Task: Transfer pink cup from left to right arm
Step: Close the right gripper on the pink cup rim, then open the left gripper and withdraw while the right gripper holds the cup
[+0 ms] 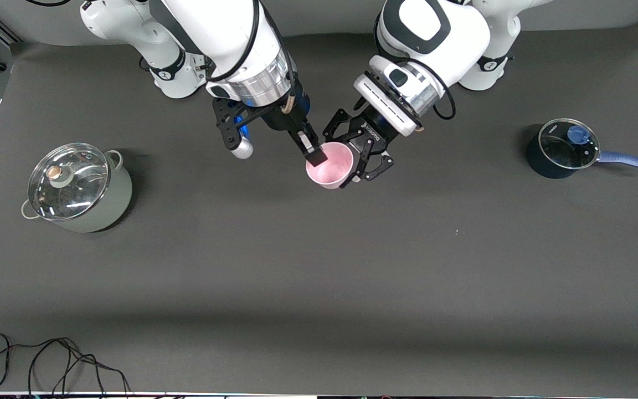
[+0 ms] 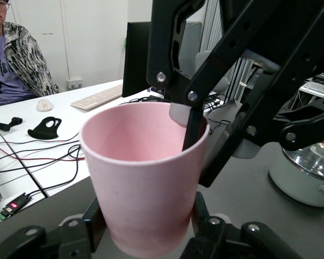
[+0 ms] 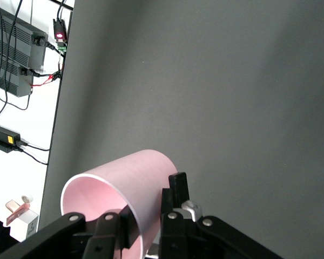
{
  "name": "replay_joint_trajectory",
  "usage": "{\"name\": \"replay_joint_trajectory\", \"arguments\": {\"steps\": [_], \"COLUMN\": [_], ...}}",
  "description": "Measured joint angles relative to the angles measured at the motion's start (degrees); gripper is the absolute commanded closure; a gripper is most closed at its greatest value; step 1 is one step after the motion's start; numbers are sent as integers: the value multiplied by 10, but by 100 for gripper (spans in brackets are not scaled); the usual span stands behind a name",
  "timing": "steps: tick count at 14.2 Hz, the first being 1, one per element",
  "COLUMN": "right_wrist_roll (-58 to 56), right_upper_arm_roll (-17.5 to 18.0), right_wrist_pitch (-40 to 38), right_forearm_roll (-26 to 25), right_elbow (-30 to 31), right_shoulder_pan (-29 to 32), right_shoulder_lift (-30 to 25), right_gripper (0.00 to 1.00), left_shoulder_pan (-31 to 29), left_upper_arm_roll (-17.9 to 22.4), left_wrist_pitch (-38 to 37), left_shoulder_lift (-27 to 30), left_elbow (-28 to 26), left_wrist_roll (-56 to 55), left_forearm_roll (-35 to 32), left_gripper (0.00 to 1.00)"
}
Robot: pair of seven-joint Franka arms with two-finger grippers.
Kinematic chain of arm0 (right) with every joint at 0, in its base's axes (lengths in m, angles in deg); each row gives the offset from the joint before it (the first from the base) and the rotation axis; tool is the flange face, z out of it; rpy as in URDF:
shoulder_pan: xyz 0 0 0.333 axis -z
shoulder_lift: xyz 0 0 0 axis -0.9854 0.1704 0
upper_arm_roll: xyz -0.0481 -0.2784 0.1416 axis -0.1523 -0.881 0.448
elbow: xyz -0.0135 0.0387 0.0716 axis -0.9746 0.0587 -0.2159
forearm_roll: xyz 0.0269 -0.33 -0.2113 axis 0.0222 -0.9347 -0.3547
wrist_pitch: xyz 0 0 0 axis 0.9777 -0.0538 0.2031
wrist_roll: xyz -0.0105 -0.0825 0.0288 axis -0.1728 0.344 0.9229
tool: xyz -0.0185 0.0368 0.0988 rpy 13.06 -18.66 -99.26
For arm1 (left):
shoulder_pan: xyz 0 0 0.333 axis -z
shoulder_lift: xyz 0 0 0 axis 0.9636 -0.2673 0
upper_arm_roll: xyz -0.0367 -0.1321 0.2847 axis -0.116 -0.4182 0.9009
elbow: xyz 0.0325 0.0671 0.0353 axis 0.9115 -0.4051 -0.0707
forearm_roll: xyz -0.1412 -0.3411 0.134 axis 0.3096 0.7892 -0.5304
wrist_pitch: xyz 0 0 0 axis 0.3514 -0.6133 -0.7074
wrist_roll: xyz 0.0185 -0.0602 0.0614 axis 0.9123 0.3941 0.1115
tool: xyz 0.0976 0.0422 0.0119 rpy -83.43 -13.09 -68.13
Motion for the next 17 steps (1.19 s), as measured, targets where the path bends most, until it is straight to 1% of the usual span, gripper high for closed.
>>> {"name": "replay_joint_trajectory", "arguments": {"steps": [1,3,5,8,10,14,17], "right_wrist_roll": [0,-1,-2,-11,-34,-131,-240], "right_upper_arm_roll": [-1,-5,-6,-7,-8,-9,-10], "right_wrist_pitch": [2,5,6,6,6,0,-52], "right_forearm_roll": [-1,-2,-3,-3,-3,-3,-3], "right_elbow": [0,-1,-1,-3,-3,-3,-1], "right_shoulder_pan": [0,3,7,13,22,58,91], "right_shoulder_lift": [0,0,0,0,0,0,0], "right_gripper": [100,100,100,100,100,100,100], "left_shoulder_pan": [0,0,1,1,1,0,-5], "left_upper_arm_roll": [1,1,1,1,2,26,57], "left_wrist_pitch": [0,1,0,1,1,1,0], "left_shoulder_lift": [0,-1,-1,-3,-5,-28,-53], "left_elbow": [0,0,-1,-1,-2,-3,-3], "left_wrist_roll": [-4,-9,-12,-23,-62,-132,-147], "left_forearm_roll": [1,2,2,4,5,6,5], "left_gripper": [9,7,1,1,1,1,1]}}
